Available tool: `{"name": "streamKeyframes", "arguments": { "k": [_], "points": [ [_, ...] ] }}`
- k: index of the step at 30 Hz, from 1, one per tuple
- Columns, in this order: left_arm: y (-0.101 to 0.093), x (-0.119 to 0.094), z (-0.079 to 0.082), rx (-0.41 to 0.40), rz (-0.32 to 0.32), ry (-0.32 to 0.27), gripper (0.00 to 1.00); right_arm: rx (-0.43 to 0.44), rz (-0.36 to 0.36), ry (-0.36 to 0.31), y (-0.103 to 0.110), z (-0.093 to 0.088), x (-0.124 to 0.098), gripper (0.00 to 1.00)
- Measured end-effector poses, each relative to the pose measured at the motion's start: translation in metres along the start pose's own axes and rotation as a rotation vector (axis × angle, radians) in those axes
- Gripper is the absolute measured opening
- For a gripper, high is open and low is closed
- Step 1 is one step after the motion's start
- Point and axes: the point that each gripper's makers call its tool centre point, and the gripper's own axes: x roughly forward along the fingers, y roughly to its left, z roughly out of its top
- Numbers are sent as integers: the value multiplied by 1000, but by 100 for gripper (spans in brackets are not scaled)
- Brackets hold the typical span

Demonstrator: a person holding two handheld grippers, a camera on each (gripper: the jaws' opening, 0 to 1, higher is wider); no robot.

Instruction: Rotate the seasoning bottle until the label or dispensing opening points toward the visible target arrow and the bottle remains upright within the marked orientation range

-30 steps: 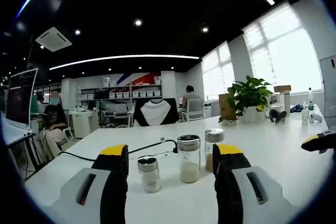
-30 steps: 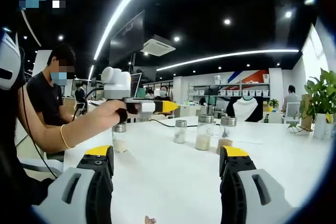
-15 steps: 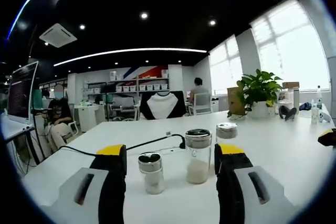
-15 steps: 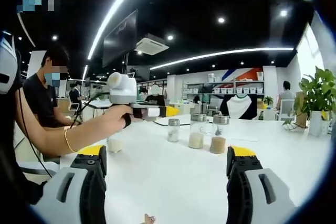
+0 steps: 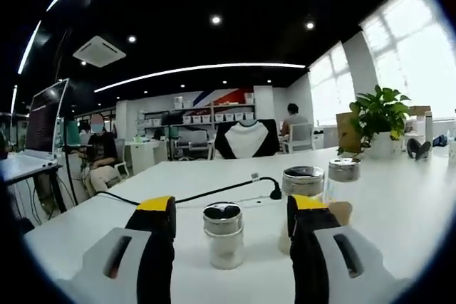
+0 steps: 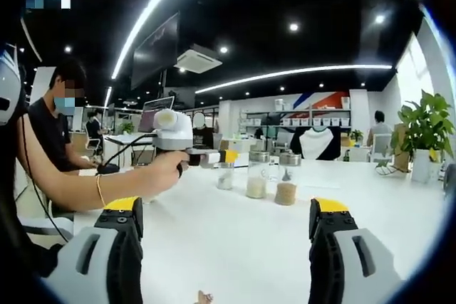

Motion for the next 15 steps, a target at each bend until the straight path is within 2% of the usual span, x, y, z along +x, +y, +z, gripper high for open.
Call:
{"name": "streamKeyframes", "arguments": {
  "k": [4,7,15],
  "points": [
    [3,8,-12,13,26,15,67,6,-6,-1,-2,-1,0,99],
    [6,16,-21,-11,38,27,67,-10,-1,-2,-2,0,-1,99],
    [8,28,-38,-35,54,60,64,-46,64,20,7,-2,2,99]
  ]
}}
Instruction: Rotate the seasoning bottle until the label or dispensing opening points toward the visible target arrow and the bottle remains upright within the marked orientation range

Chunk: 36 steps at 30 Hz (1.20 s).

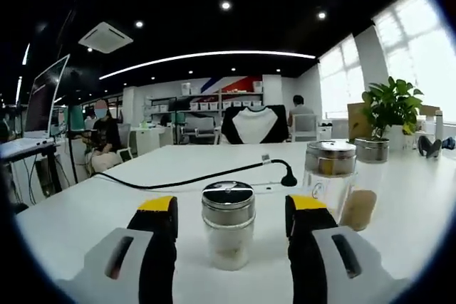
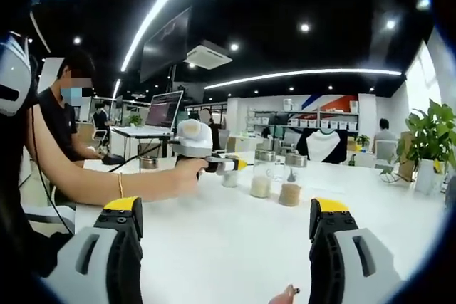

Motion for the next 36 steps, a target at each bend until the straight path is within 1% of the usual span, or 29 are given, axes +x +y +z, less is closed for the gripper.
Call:
{"name": "streamKeyframes", "arguments": {
  "k": [3,5,6,7,9,12,13,15,17,19,21,23,25,32,34,36],
  "points": [
    [-2,2,0,-13,-2,-2,62,24,26,-6,2,0,3,99],
    [-4,4,1,-3,-13,-10,59,22,41,-6,3,0,4,99],
    [-6,5,3,3,-25,-18,56,17,65,-8,6,0,5,99],
    [-6,5,3,-7,-26,-25,55,18,86,-10,8,0,6,99],
    [-6,5,3,-2,-26,-25,55,23,108,-7,10,-1,8,99],
    [-6,8,1,-8,-32,-22,55,17,161,-10,17,-1,11,99],
    [-5,8,1,2,-27,-22,54,23,176,-8,18,-2,12,99],
    [-3,8,5,64,-6,-41,53,48,165,-5,15,-4,15,99],
    [-3,7,5,55,-5,-39,53,47,164,6,14,-7,16,99],
    [-4,9,8,41,-18,-47,52,40,162,11,13,-8,16,98],
    [-2,9,11,52,-10,-56,52,40,165,11,14,-8,15,98],
    [-1,10,12,44,-13,-57,51,41,167,11,14,-8,15,97],
    [-2,11,9,-2,-29,-40,50,39,159,11,13,-8,15,97],
    [-1,13,6,19,-32,-35,46,30,156,22,12,-10,13,95],
    [0,14,6,28,-29,-36,42,27,155,24,12,-11,12,95],
    [0,15,3,15,-38,-32,39,32,141,24,9,-11,11,95]
  ]
}}
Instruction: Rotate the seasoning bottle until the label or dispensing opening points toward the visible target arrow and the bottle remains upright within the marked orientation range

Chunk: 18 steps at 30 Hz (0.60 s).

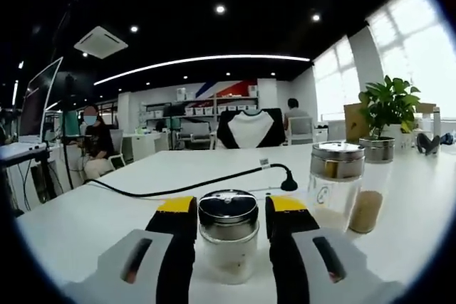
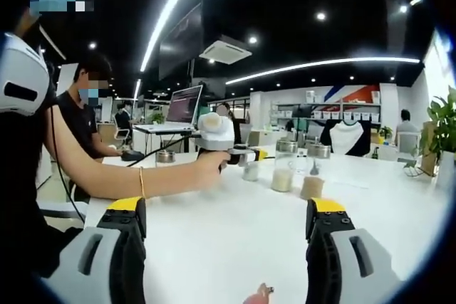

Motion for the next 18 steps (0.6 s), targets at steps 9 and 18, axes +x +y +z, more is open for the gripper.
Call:
{"name": "streamKeyframes", "arguments": {
  "k": [9,18],
  "points": [
    [2,0,-2,10,12,8,37,5,-9,3,-2,-2,-3,93],
    [7,-10,-5,56,113,19,44,15,-20,-3,-5,-3,-5,92]
  ]
}}
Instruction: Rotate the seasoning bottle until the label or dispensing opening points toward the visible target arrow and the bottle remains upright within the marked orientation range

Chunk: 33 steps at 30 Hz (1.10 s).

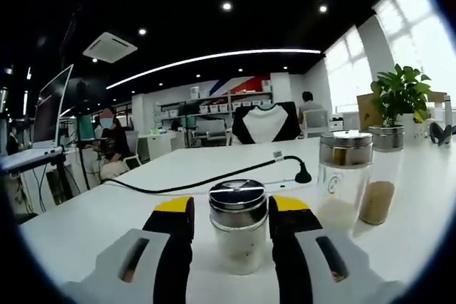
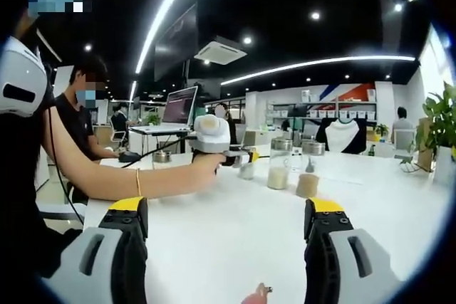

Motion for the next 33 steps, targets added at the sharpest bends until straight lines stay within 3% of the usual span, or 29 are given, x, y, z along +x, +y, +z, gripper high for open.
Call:
{"name": "streamKeyframes", "arguments": {
  "k": [4,8,18,33],
  "points": [
    [1,-2,2,-1,10,-7,43,2,-2,3,-1,-2,-1,92],
    [-2,-3,2,-23,-9,-28,33,7,-5,4,-3,-3,-3,91],
    [-1,-7,4,-2,18,-40,33,8,-5,2,-4,-4,-3,91],
    [-2,-1,4,-24,-36,-60,32,13,-6,5,-2,-5,-3,90]
  ]
}}
